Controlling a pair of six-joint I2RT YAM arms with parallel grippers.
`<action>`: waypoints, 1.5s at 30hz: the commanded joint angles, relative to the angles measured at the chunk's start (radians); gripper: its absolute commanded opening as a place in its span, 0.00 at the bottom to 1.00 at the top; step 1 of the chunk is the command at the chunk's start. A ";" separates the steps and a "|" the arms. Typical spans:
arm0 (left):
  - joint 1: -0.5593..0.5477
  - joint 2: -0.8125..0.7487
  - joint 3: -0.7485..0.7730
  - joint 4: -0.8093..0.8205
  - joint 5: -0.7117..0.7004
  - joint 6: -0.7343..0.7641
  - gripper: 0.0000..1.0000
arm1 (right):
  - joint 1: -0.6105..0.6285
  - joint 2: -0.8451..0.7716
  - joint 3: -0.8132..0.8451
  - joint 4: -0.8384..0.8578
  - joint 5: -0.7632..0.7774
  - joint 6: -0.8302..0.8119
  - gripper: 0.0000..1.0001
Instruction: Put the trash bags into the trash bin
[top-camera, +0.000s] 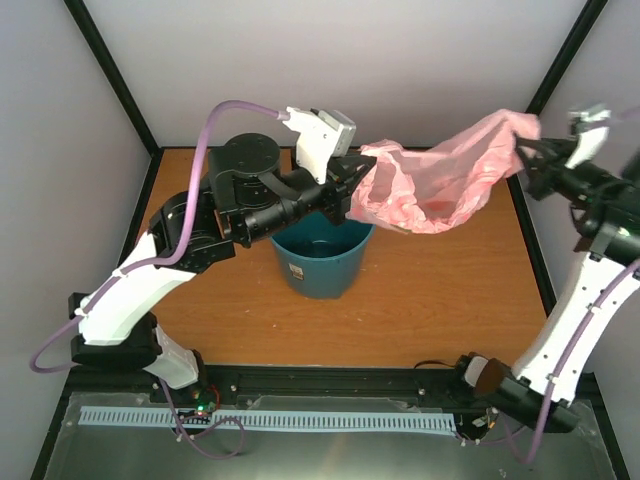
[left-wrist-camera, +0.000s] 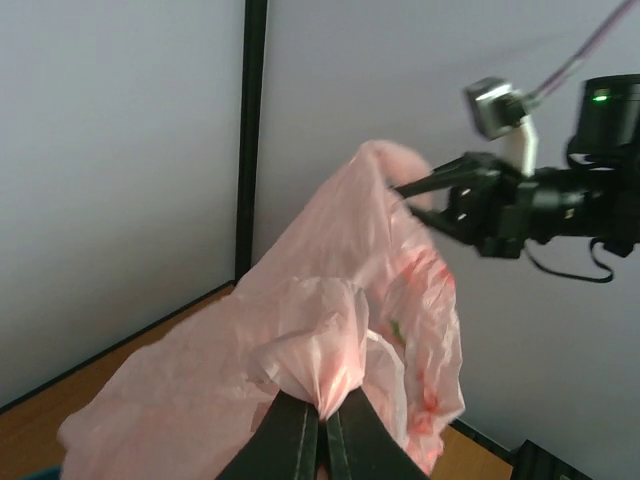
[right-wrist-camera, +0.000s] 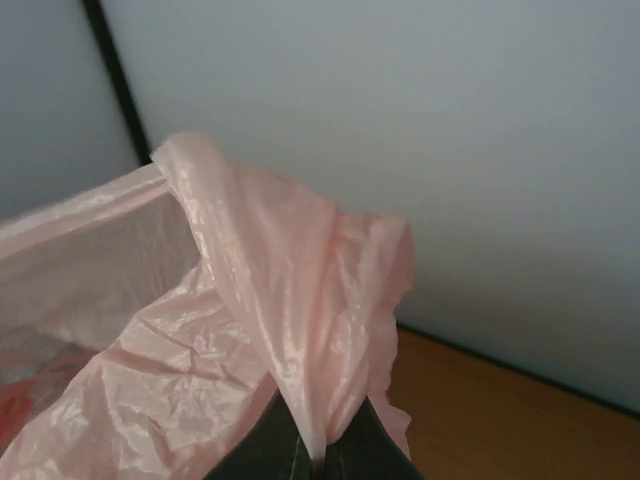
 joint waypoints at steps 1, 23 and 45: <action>0.002 0.031 0.065 -0.025 -0.033 0.031 0.01 | 0.312 -0.004 -0.030 -0.089 0.319 -0.089 0.03; 0.058 -0.193 -0.040 -0.018 -0.367 0.109 0.01 | 1.110 0.164 0.212 -0.203 0.539 -0.183 0.03; 0.059 -0.137 -0.106 0.040 -0.266 0.136 0.01 | 1.150 0.158 0.066 -0.183 0.670 -0.160 0.03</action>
